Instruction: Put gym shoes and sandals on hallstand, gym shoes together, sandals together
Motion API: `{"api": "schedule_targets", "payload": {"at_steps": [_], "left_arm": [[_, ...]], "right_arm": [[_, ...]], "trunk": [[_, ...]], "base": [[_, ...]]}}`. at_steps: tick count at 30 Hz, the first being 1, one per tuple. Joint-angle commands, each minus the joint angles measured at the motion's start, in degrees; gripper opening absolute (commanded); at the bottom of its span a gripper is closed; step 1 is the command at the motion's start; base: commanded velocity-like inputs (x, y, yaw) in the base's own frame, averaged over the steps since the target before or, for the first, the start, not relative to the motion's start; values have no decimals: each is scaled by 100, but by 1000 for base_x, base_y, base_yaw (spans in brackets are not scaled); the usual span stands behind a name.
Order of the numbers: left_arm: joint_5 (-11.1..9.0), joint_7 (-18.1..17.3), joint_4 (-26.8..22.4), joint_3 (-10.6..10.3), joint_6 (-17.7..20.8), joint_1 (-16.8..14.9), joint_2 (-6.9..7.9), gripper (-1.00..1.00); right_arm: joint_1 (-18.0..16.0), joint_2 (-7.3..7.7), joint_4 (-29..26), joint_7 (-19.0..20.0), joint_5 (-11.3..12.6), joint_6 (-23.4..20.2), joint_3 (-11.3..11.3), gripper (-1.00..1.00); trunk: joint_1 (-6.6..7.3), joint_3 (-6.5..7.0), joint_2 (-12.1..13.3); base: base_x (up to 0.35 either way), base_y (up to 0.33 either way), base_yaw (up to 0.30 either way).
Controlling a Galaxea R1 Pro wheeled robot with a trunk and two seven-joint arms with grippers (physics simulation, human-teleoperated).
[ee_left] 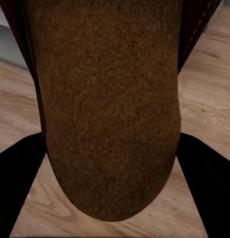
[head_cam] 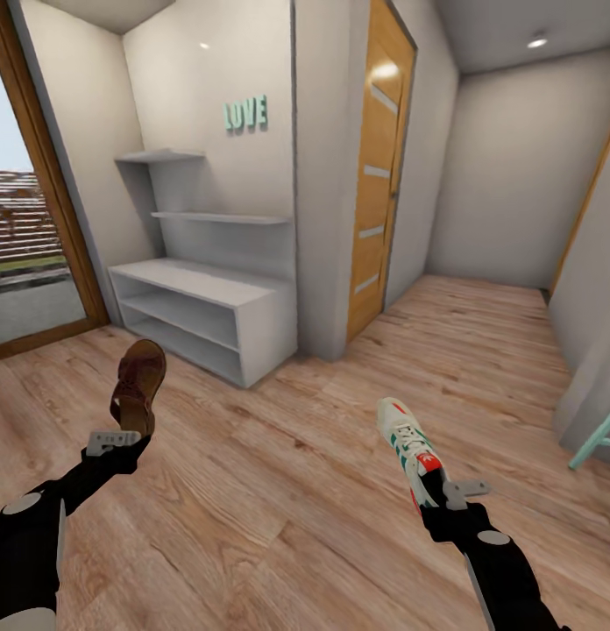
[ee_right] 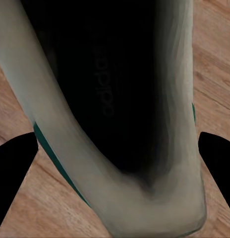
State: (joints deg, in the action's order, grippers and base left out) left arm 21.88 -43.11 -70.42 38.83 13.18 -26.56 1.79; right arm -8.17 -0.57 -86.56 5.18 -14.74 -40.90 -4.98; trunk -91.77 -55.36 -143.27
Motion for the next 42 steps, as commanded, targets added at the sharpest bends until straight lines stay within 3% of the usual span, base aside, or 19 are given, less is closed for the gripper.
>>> {"api": "schedule_targets", "payload": {"at_steps": [1, 26, 42], "left_arm": [[9, -40, -8, 11, 40, -8, -3, -100], [9, -40, -6, 11, 44, -8, -5, -100], [13, -40, -6, 11, 36, -8, -90, -100]], "right_arm": [[-2, -5, -10, 53, -59, -25, -12, -100], [0, -5, -4, 56, -59, -24, -9, -100], [-1, -5, -2, 56, -59, -24, -7, -100]], "trunk": [[0, -6, -3], [0, -6, -3], [0, -6, -3]], "base": [[186, 0, 291], [284, 164, 291], [281, 202, 291]]}}
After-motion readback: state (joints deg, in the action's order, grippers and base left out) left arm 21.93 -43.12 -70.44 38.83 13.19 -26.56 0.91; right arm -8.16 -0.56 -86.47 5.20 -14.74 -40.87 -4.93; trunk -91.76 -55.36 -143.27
